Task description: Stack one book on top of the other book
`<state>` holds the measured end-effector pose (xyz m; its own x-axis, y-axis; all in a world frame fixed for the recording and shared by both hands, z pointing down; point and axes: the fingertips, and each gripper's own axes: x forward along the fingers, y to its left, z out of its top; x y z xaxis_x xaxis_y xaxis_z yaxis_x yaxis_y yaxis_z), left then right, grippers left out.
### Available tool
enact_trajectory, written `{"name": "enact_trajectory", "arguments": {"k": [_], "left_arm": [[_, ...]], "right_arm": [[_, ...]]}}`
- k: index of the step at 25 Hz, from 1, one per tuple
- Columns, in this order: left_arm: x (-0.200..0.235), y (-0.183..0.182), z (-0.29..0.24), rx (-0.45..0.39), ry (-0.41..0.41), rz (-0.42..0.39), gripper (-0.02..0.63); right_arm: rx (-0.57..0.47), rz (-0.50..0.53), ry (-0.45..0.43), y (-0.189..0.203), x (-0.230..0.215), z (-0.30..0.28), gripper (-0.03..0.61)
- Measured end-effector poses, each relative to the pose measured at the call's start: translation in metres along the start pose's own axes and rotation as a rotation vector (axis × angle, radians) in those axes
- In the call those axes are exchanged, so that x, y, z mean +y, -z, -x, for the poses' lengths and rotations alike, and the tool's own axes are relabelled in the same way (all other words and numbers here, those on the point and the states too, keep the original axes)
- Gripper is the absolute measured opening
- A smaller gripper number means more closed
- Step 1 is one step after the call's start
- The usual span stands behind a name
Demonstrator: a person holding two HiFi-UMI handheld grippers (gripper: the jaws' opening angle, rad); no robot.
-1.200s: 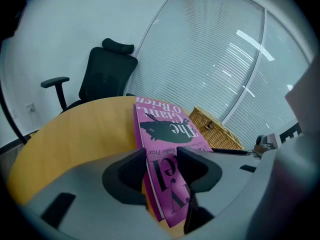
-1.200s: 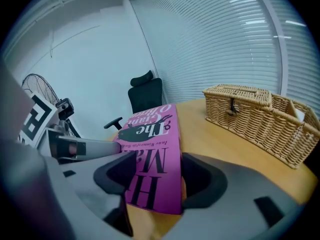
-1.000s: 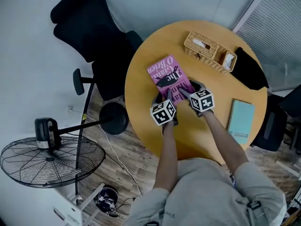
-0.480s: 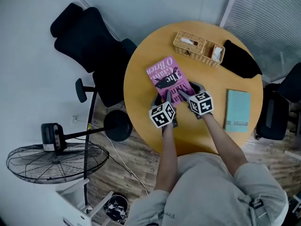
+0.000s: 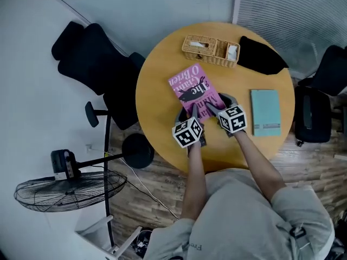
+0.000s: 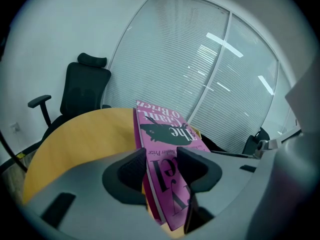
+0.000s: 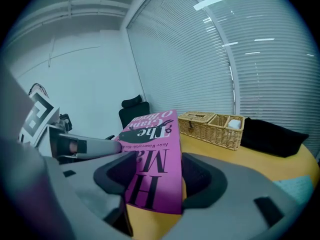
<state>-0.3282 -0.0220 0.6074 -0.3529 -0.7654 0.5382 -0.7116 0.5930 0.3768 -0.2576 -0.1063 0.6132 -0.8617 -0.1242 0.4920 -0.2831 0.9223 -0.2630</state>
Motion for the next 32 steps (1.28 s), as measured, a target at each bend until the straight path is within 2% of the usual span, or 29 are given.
{"name": "enact_trajectory", "arguments": {"k": [7, 17, 32], "left_arm": [[-0.041, 0.018, 0.01, 0.026, 0.068, -0.037, 0.209], [-0.126, 0.059, 0.012, 0.081, 0.194, -0.1, 0.209], [-0.211, 0.109, 0.007, 0.168, 0.316, -0.185, 0.209]], "right_arm": [[-0.037, -0.033, 0.072, 0.012, -0.017, 0.047, 0.293], [-0.083, -0.082, 0.189, 0.04, -0.069, 0.129, 0.293], [-0.113, -0.138, 0.29, 0.076, -0.126, 0.203, 0.293]]}}
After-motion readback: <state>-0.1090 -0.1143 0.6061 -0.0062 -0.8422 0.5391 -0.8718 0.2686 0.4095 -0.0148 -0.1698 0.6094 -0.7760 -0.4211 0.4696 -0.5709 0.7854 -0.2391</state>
